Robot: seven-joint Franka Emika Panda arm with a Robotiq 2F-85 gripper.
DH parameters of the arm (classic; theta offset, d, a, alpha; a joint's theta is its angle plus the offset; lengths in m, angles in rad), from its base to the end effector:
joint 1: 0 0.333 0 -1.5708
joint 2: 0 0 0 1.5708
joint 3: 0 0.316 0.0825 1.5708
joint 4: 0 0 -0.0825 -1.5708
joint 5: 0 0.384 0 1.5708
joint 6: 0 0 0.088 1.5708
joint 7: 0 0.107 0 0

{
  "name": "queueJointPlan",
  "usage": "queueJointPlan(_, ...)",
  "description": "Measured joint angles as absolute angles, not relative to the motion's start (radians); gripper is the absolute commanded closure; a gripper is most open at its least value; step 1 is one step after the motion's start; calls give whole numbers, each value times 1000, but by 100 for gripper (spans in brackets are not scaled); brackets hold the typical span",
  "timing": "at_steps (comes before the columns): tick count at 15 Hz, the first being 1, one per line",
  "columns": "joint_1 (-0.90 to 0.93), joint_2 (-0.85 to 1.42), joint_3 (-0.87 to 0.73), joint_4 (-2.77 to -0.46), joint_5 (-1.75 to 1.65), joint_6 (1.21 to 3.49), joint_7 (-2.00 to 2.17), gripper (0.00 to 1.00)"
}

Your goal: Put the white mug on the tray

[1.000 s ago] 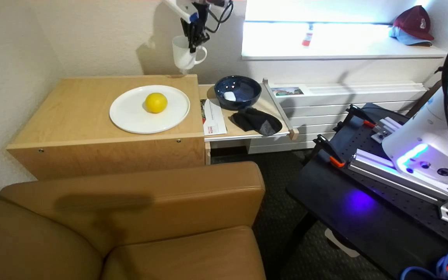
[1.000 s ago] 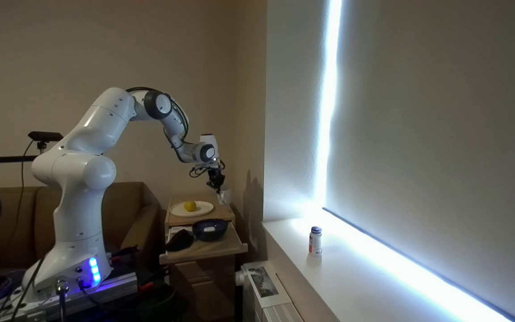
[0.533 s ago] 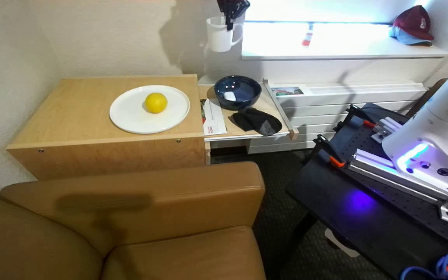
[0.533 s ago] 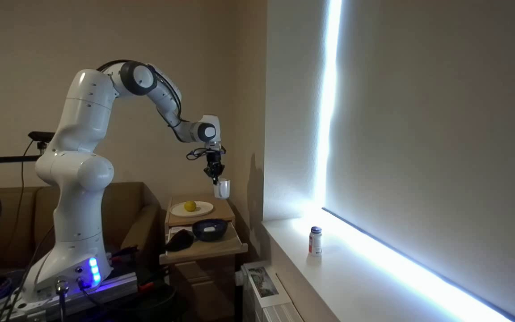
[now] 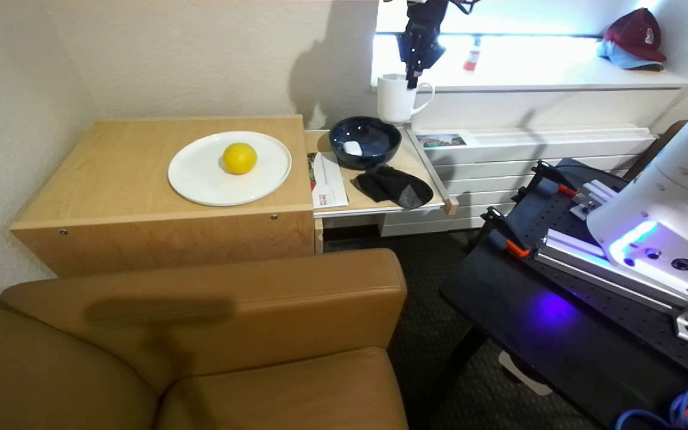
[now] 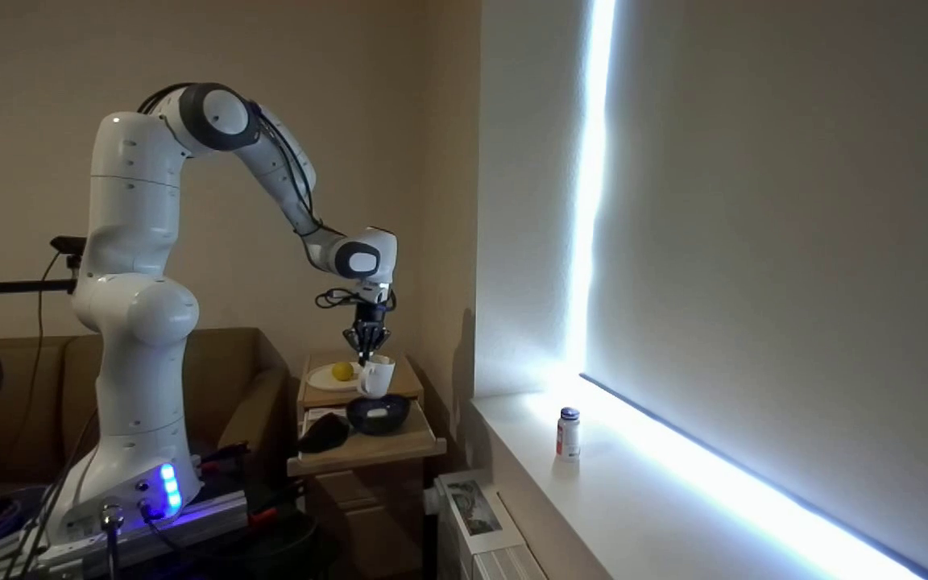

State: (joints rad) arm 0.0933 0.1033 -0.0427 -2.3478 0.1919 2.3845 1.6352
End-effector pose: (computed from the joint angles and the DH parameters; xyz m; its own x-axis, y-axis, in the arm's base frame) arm 0.5029 0.0272 0.2828 -0.1607 -0.9806 -0.1121 -0.9850 0.1520 0.0817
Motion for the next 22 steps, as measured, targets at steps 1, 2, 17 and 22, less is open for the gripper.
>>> queueJointPlan(1,94,105,-41,-2341,192,2384,1636,99)
queueJointPlan(2,94,107,-37,-2334,192,2384,1637,99)
queueJointPlan(17,18,299,-135,-2372,192,2607,2083,99)
queueJointPlan(22,26,367,-103,-2360,289,2749,2117,99)
